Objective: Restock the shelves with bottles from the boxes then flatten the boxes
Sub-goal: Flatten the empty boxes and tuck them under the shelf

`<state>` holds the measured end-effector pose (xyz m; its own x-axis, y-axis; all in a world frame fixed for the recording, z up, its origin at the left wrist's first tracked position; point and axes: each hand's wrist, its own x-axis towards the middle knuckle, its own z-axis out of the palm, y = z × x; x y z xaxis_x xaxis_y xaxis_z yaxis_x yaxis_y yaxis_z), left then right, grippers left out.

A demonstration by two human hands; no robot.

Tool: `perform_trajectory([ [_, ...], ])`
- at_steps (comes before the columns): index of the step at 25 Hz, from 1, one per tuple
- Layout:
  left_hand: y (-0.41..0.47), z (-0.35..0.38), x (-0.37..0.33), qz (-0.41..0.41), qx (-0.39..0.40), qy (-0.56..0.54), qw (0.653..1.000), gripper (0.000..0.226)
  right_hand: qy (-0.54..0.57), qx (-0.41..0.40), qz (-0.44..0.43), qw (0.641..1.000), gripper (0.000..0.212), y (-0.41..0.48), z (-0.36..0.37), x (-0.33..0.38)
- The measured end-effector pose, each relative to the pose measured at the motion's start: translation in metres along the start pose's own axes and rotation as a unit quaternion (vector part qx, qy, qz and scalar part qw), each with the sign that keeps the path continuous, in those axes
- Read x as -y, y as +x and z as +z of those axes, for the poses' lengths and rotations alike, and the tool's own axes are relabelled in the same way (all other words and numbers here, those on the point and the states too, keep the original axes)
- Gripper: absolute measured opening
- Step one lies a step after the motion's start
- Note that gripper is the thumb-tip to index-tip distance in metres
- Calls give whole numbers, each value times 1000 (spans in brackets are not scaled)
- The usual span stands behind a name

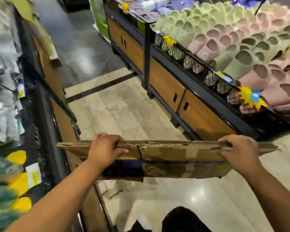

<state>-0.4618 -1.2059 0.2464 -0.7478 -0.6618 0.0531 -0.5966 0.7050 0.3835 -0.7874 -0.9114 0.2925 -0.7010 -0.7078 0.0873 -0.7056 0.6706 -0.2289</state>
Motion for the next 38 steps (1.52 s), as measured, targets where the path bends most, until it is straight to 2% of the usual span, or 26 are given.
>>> perform_trajectory([
  [4,68,-15,49,-55,-24,15,998,55,9,43,-60,997,38,128,31,50],
  [8,144,-23,109,-121,-64,21,990,88,40,64,-135,988,38,275,81,109],
  [10,172,-35,131,-159,-82,27,984,95,32,83,-167,982,38,336,97,142],
  [13,220,-55,158,-220,-119,53,967,79,26,94,-229,968,43,442,114,200],
  [19,315,-78,234,-311,-139,88,936,49,26,117,-320,940,46,614,153,327],
  [24,416,-80,335,-359,-103,53,926,21,6,143,-338,930,37,738,204,429],
  [32,555,-120,465,-429,-91,73,896,31,-7,158,-376,913,32,907,253,587],
  [34,591,-122,495,-451,-86,72,885,36,0,173,-400,900,28,956,279,623],
  [38,664,-126,541,-507,-111,64,852,30,-23,197,-452,870,27,1058,329,710],
])
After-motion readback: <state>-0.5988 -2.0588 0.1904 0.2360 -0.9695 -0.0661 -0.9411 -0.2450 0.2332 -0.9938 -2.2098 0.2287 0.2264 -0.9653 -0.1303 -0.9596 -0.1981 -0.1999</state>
